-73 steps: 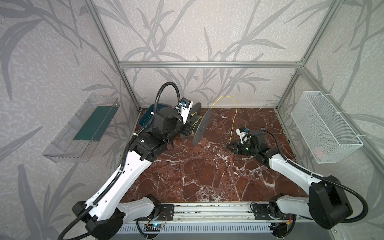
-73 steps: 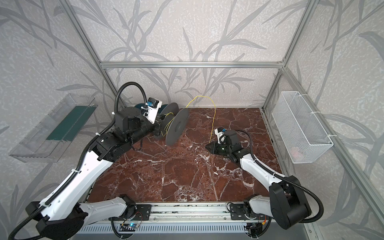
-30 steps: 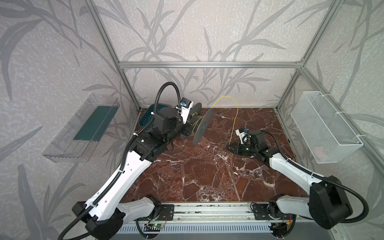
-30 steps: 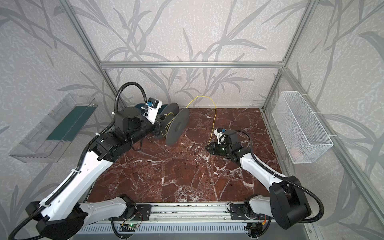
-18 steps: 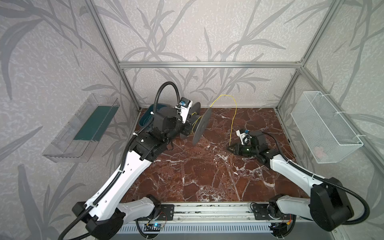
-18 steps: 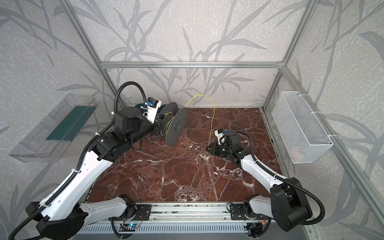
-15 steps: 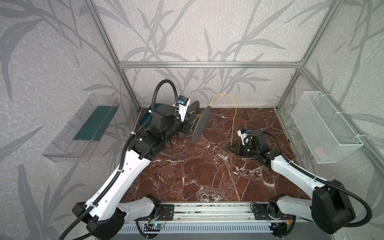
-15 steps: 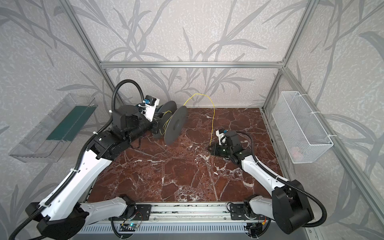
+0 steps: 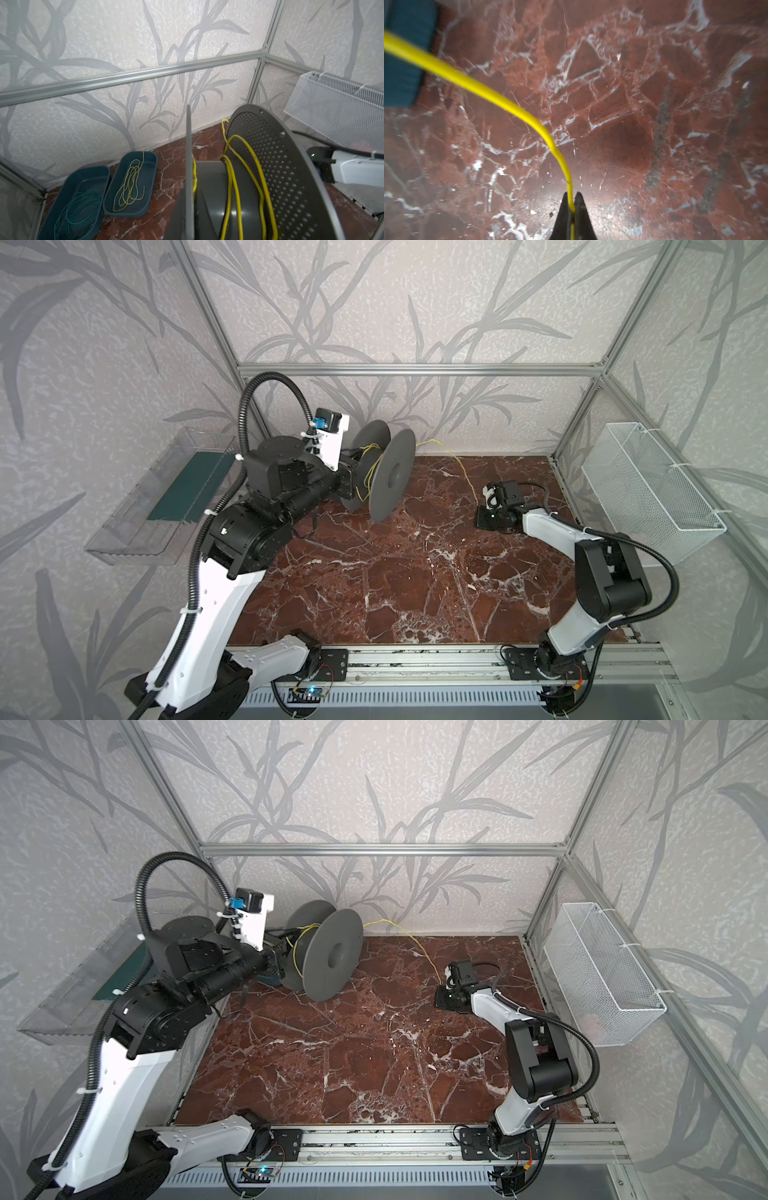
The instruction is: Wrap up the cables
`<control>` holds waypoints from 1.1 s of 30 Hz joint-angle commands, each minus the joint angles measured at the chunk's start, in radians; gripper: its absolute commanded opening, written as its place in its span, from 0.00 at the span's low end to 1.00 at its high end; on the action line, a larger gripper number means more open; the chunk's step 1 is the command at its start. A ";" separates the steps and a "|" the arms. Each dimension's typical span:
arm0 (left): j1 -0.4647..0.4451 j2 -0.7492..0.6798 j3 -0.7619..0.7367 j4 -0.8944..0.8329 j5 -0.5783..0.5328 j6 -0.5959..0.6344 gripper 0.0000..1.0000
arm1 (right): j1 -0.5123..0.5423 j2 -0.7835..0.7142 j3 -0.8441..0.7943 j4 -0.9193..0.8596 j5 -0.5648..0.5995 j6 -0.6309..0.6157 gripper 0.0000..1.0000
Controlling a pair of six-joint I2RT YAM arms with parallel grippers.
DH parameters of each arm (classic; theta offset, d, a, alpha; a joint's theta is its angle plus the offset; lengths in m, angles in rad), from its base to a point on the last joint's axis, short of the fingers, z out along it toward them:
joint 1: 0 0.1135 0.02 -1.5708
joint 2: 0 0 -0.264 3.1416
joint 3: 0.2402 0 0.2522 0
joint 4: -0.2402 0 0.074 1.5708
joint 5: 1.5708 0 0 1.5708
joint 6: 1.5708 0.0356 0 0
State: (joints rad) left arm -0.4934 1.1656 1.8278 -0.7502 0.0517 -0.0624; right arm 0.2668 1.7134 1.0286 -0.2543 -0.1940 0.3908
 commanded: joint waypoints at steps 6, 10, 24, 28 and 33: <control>0.107 0.185 0.285 0.176 -0.130 -0.150 0.00 | 0.247 -0.065 -0.087 -0.091 0.179 -0.055 0.00; 0.157 0.259 0.266 0.288 -0.217 -0.193 0.00 | 0.402 -0.142 -0.170 -0.096 0.246 -0.032 0.00; 0.158 0.502 0.134 0.660 -0.517 -0.127 0.00 | 0.879 -0.462 -0.165 -0.303 0.471 0.011 0.00; 0.156 0.578 0.131 0.705 -0.571 -0.133 0.00 | 0.952 -0.519 -0.099 -0.374 0.516 0.000 0.00; 0.144 0.662 0.135 0.712 -0.584 -0.105 0.00 | 1.023 -0.564 0.022 -0.458 0.575 -0.053 0.00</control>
State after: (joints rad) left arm -0.3489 1.8229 1.9141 -0.2089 -0.4488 -0.1753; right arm 1.2510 1.1885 0.9886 -0.5903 0.3298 0.3809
